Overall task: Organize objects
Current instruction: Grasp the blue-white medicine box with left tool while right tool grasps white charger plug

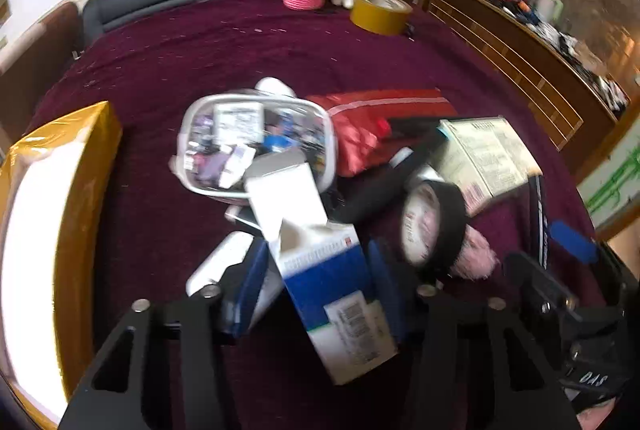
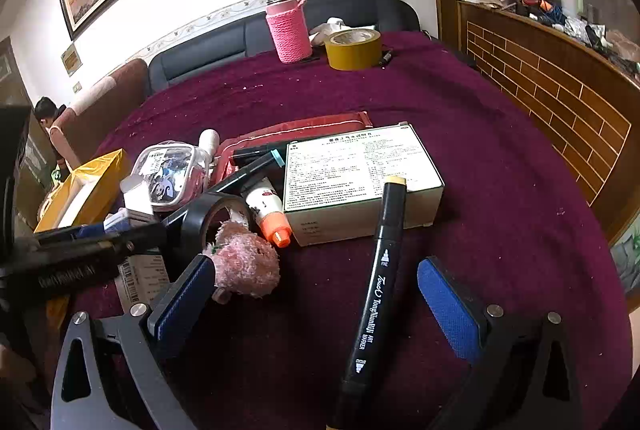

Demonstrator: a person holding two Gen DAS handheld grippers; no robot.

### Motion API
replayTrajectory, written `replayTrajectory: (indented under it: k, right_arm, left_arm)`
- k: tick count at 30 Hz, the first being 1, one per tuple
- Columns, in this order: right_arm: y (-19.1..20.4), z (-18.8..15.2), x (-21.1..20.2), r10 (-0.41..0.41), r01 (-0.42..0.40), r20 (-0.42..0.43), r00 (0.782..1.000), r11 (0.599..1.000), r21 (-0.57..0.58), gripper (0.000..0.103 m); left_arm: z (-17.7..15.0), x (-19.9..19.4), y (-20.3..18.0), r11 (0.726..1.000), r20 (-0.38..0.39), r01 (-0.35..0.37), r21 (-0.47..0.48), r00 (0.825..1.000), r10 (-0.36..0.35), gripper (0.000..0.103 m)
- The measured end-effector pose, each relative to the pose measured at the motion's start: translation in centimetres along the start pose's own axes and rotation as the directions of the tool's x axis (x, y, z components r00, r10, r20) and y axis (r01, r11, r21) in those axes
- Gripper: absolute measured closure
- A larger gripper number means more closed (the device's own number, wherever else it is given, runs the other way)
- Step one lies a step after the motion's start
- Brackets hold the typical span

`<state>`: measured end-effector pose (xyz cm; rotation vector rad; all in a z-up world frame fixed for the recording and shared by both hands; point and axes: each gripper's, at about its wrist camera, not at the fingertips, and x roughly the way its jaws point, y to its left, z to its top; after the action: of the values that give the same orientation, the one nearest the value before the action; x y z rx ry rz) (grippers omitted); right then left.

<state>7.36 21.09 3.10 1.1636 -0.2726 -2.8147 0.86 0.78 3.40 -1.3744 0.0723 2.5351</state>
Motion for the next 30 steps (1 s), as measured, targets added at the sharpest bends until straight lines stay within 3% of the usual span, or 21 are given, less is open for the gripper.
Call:
replayTrajectory:
  k: [2,11,19,24,26,29,30]
  right_arm:
    - [-0.3,0.0,0.0,0.005,-0.005,0.001,1.000,1.000,0.021,0.000]
    - [-1.3,0.0,-0.3,0.026,-0.027,0.015,1.000,0.997,0.071,0.000]
    - [-0.1,0.5,-1.6,-0.008,0.008,0.029,1.000,1.000,0.010,0.000]
    - [3.1,2.7,-3.7,0.121,-0.117,0.067,0.990,0.991,-0.066,0.000]
    - [4.1,3.5,-3.3,0.198,-0.195,0.032,0.980,0.979,-0.064,0.000]
    - [5.0,4.4,-1.9,0.339,-0.337,-0.058,0.939,0.941,0.041,0.004]
    - [5.4,4.7,-1.3,0.404,-0.397,-0.086,0.911,0.914,0.088,0.005]
  left_arm:
    - [-0.2,-0.1,-0.7,0.999,0.010,-0.022,0.037,1.000,0.022,0.070]
    - [-1.0,-2.9,1.4,0.994,0.088,0.106,-0.017,0.991,-0.104,0.070]
    - [-3.0,-9.3,4.3,0.991,0.219,0.121,-0.054,0.970,-0.106,0.070]
    - [-4.7,-12.6,7.3,0.988,0.287,0.112,-0.105,0.955,-0.078,0.070]
    - [-5.4,-13.3,8.4,0.985,0.300,0.113,-0.132,0.951,-0.069,0.070]
    - [-6.5,-14.0,10.1,0.980,0.310,0.110,-0.164,0.949,-0.055,0.070]
    - [-6.8,-14.1,10.6,0.979,0.311,0.105,-0.174,0.949,-0.047,0.070]
